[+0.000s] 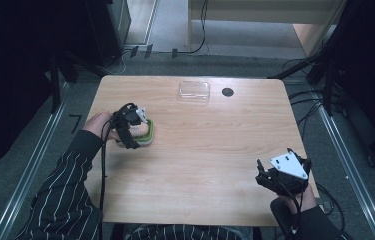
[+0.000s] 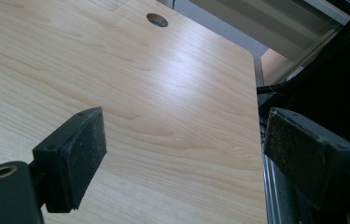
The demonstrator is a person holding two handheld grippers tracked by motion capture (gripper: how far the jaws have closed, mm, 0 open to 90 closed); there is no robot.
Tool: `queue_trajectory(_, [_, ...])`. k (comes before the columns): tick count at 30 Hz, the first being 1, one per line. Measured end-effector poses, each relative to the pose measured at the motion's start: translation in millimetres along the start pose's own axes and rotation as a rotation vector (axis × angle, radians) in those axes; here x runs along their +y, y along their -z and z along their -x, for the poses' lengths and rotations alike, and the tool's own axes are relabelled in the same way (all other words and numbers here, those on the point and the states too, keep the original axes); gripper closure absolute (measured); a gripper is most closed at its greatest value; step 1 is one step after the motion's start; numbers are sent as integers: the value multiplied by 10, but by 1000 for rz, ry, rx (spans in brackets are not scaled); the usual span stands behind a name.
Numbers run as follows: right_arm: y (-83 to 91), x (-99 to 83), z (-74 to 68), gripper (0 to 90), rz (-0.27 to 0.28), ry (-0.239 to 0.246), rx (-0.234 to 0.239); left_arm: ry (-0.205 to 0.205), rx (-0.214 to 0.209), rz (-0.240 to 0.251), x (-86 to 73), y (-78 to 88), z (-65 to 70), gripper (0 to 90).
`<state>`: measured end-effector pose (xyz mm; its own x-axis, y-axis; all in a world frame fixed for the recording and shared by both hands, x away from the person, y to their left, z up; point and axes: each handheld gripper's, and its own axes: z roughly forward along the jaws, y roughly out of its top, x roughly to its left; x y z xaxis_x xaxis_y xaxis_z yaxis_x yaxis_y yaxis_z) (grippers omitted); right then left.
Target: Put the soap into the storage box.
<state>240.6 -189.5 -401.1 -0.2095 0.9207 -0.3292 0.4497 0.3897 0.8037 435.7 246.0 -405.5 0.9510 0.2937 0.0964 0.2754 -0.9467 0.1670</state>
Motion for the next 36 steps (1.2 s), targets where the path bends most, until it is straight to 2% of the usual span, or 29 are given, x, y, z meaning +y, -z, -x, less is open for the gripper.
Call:
queue_trajectory(5, [2,-1,0,138,1,1,0,0,6,-6,19,37,129,22])
queue_trajectory(12, [7,-3,0,138,1,0,-2,-25,-4,-21,81,59,361,22])
queue_trajectory(16, [8,-3,-2,138,0,1,-3,-28,-10,-16,83,66,436,22])
queue_trajectory(17, [7,-3,-1,138,0,1,-4,-44,-8,-23,87,69,454,22])
queue_trajectory(25, [9,-4,-1,138,1,1,-2,-74,-25,-64,90,16,655,22])
queue_trajectory(36, [10,-6,-1,138,2,1,-3,-92,-45,-84,55,-68,875,22])
